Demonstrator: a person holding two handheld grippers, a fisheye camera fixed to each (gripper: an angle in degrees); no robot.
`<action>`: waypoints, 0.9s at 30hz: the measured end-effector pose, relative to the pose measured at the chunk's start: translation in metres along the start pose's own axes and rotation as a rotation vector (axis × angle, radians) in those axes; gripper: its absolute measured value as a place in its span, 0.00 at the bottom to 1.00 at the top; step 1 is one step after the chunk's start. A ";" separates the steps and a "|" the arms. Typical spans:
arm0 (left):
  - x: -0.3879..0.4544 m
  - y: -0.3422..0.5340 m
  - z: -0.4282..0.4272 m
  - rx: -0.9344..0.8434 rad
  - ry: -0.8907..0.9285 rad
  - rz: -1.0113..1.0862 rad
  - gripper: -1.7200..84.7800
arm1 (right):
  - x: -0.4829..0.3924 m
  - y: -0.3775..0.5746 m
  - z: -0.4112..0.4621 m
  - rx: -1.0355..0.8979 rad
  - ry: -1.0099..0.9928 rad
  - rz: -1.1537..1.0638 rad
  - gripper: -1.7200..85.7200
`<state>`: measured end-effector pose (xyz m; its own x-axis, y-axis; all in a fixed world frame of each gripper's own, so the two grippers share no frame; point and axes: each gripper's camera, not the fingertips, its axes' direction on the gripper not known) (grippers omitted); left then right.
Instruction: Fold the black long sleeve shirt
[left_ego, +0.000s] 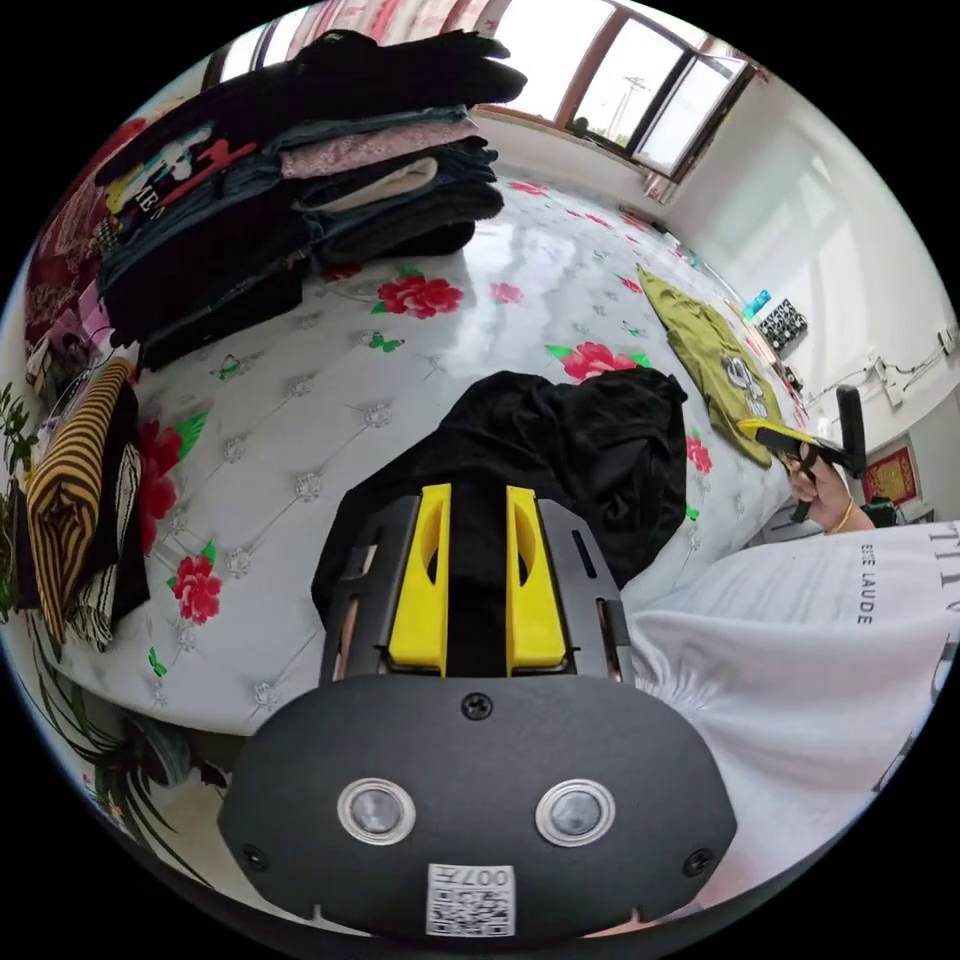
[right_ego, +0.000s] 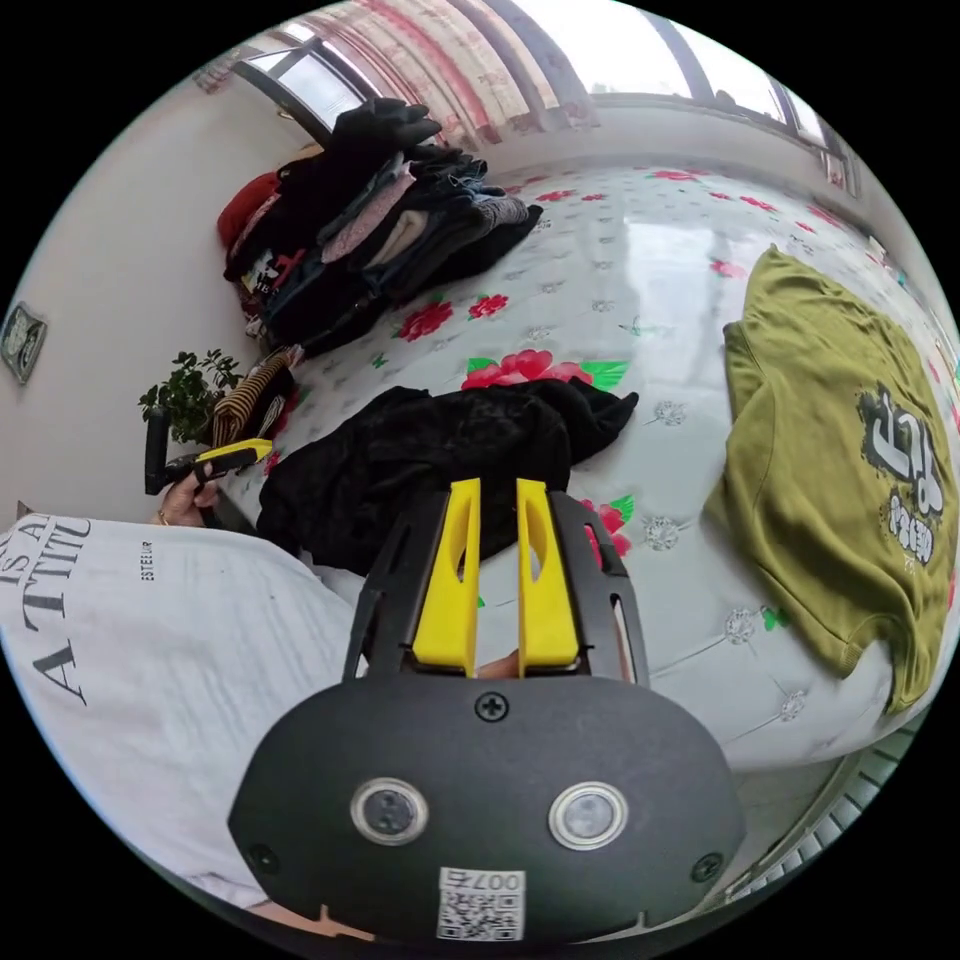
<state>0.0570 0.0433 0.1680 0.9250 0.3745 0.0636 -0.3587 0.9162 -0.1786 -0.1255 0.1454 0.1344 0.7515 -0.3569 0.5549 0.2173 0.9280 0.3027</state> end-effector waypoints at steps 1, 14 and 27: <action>0.006 -0.004 0.009 -0.013 0.006 0.034 0.13 | 0.001 -0.005 0.010 -0.020 0.012 -0.012 0.07; 0.036 -0.048 0.114 -0.217 -0.010 0.130 0.07 | -0.006 -0.034 0.117 -0.186 0.216 -0.122 0.04; -0.027 0.043 -0.020 0.146 0.130 -0.138 0.02 | 0.011 -0.035 0.029 0.004 0.125 -0.109 0.05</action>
<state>0.0189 0.0691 0.1389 0.9716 0.2311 -0.0510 -0.2329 0.9720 -0.0324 -0.1428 0.1058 0.1523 0.7952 -0.4393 0.4180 0.2997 0.8840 0.3588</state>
